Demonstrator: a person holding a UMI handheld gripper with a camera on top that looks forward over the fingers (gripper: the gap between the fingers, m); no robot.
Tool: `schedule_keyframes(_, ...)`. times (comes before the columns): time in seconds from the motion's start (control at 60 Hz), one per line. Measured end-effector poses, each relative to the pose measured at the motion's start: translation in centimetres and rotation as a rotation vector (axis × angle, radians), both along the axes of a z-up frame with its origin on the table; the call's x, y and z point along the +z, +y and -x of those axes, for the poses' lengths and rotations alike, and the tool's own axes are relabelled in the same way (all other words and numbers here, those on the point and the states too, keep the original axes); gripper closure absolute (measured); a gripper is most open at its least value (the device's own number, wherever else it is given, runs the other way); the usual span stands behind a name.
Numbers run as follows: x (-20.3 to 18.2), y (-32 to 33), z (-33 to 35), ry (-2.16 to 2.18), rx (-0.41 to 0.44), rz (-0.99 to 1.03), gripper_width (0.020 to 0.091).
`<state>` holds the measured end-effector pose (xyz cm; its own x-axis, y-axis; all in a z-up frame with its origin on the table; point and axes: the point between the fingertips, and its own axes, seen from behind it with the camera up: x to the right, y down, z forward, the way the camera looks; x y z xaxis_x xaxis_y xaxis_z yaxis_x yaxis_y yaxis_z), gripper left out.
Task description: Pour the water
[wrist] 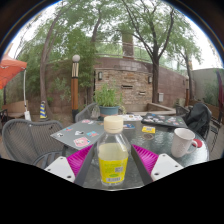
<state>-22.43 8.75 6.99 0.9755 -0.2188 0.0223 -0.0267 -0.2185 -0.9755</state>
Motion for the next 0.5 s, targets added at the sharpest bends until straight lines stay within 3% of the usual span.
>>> schedule_keyframes(0.033, 0.4, 0.9, 0.2, -0.026, 0.009, -0.011, 0.029)
schedule_keyframes(0.067, 0.5, 1.6, -0.5, -0.052, 0.021, -0.019, 0.0351)
schedule_keyframes(0.117, 0.0, 2.5, -2.0, -0.087, 0.041, -0.009, 0.0585)
schedule_keyframes(0.25, 0.3, 3.1, 1.5, -0.125, 0.133, -0.023, 0.0602)
schedule_keyframes(0.283, -1.6, 3.0, 2.3, -0.088, 0.163, 0.02, 0.0661)
schedule_keyframes(0.367, -2.2, 4.1, 2.2, -0.01, 0.188, 0.047, 0.0663)
schedule_keyframes(0.5, -1.2, 4.4, 1.5, 0.026, 0.199, 0.063, 0.0724)
